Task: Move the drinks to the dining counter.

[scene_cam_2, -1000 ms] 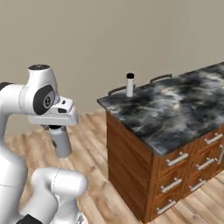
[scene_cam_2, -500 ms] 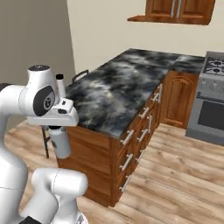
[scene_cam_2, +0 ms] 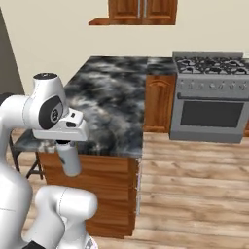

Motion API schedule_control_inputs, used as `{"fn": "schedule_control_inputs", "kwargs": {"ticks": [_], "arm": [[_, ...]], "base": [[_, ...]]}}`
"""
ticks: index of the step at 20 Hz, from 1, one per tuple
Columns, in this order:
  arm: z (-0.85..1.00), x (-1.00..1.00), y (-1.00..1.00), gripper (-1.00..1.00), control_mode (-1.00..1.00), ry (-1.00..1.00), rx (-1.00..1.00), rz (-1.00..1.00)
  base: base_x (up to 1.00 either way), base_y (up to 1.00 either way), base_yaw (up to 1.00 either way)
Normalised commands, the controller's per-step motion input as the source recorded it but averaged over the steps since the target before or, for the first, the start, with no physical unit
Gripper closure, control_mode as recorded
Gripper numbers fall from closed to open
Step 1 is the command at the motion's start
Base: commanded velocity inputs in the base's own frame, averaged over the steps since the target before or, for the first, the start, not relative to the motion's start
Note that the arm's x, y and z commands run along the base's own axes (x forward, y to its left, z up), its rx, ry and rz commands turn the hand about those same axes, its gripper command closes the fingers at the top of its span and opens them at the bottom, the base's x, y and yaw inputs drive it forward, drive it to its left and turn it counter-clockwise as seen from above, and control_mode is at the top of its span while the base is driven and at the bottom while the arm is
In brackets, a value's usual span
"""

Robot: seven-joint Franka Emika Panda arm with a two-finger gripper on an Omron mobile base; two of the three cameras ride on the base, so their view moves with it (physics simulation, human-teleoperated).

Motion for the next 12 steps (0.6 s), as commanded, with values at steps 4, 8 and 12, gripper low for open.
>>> {"fn": "schedule_control_inputs", "kwargs": {"ticks": [4,8,12], "arm": [[0.00,0.00,0.00,1.00,1.00,0.00,0.00,0.00],[0.00,0.00,0.00,1.00,1.00,0.00,0.00,0.00],[0.00,0.00,0.00,1.00,1.00,0.00,0.00,0.00]], "base": [[0.33,0.84,-0.27],[0.33,0.61,-0.02],[0.43,0.47,0.05]]}}
